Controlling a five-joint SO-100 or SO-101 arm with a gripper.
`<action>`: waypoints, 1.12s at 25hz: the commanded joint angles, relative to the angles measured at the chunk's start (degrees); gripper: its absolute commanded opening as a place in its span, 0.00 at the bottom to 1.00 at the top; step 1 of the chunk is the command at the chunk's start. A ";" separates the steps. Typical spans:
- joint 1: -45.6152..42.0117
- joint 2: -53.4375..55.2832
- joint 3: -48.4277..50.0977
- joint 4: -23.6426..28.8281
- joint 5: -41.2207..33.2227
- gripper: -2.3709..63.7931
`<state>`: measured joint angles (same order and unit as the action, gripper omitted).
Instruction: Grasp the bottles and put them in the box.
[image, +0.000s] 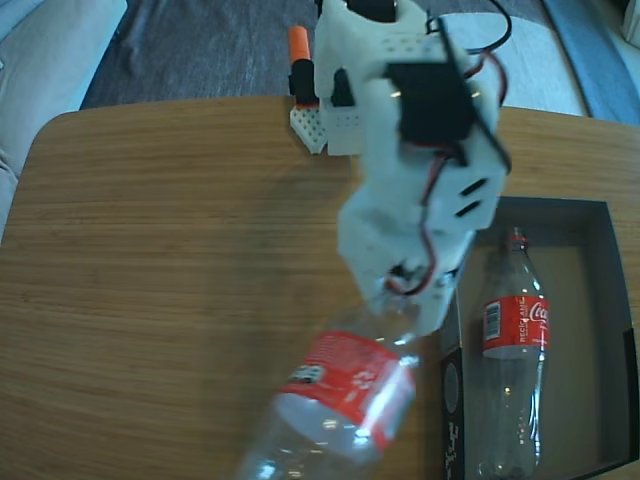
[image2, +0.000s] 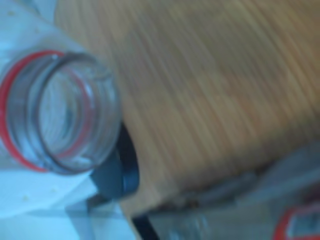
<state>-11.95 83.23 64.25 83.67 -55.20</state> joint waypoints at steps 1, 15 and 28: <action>-2.37 4.66 -1.23 -0.53 0.44 0.03; -18.98 4.75 -7.21 -0.44 4.66 0.03; -40.08 3.43 -6.42 -5.98 12.74 0.03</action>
<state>-49.75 83.76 60.82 79.89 -45.09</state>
